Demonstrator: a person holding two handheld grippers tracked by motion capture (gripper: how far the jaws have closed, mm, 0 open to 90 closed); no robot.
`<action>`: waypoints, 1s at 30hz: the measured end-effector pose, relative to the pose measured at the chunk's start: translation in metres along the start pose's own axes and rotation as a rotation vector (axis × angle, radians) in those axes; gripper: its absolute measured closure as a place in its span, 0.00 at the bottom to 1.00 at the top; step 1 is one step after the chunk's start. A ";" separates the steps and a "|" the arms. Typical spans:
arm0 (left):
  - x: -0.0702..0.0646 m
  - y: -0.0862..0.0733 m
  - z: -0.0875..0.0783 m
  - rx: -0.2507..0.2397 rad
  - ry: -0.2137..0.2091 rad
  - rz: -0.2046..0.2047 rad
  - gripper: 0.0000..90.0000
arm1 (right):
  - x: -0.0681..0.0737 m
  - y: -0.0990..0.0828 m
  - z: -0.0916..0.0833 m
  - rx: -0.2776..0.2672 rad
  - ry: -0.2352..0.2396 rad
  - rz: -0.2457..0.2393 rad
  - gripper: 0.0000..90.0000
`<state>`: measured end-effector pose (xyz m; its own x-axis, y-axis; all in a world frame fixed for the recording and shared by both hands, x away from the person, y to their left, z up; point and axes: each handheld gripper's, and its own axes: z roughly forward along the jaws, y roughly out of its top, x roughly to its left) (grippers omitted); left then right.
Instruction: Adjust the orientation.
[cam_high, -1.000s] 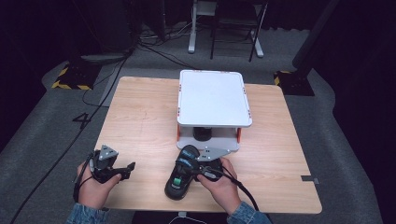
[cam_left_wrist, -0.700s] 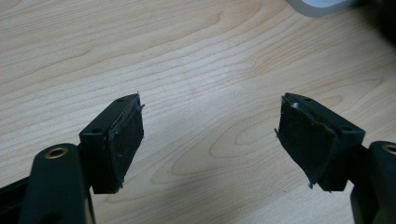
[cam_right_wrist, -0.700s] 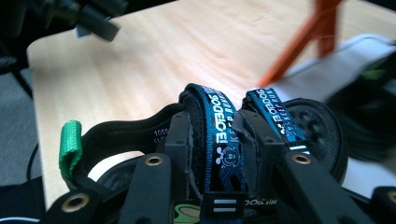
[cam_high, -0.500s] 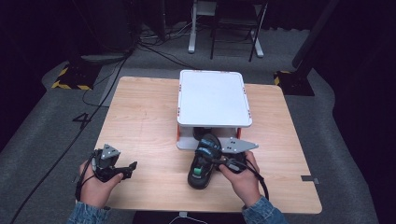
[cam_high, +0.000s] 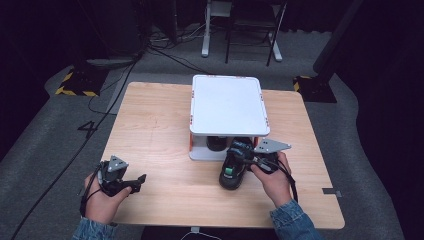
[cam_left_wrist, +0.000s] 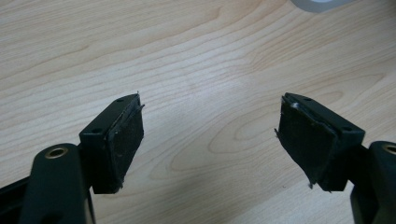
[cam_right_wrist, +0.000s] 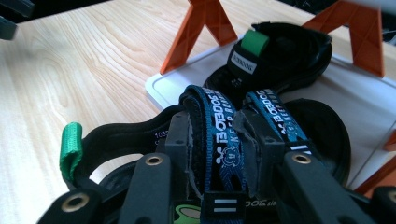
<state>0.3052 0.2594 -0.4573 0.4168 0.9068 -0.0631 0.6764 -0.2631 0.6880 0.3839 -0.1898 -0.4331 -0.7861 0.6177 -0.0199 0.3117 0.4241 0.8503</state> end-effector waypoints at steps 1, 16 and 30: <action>0.000 -0.001 0.000 0.000 0.003 -0.002 0.26 | -0.001 -0.001 0.003 0.006 0.002 0.000 0.74; 0.000 0.003 -0.001 -0.008 -0.003 0.006 0.26 | -0.002 -0.007 0.001 0.029 -0.043 0.044 0.54; -0.003 0.008 0.003 -0.010 -0.019 0.026 0.26 | 0.071 0.015 -0.003 -0.011 0.107 -0.018 0.49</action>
<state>0.3117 0.2534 -0.4537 0.4458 0.8932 -0.0586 0.6593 -0.2833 0.6965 0.3311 -0.1421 -0.4201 -0.8444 0.5353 0.0204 0.2912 0.4267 0.8562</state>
